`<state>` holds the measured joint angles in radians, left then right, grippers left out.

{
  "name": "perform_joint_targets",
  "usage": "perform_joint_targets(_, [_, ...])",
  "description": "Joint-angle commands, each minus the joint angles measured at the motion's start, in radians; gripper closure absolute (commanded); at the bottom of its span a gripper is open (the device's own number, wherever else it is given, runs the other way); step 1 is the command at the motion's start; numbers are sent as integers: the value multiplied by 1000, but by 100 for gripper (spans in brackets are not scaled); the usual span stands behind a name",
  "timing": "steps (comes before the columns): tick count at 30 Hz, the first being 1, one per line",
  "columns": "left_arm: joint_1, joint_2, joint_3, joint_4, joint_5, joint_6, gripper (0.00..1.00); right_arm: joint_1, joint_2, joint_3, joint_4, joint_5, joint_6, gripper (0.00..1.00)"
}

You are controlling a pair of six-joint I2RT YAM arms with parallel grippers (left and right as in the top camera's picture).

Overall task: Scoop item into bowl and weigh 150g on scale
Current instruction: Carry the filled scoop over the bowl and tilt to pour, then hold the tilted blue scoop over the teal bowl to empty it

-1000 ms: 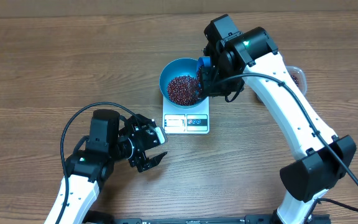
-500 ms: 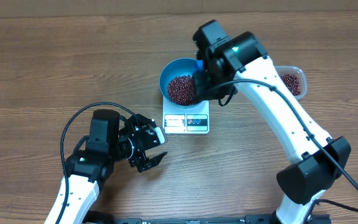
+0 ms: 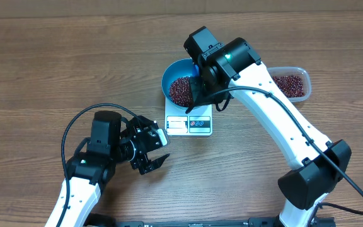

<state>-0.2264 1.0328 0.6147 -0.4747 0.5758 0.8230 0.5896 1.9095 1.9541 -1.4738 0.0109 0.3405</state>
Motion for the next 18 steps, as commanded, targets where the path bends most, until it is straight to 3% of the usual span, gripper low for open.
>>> perform_joint_targets(1, [5,7,-4,0,16,19,0,0,-43,29,6,27,13,96])
perform_joint_targets(18, [5,7,-4,0,16,19,0,17,-43,29,5,110,50,96])
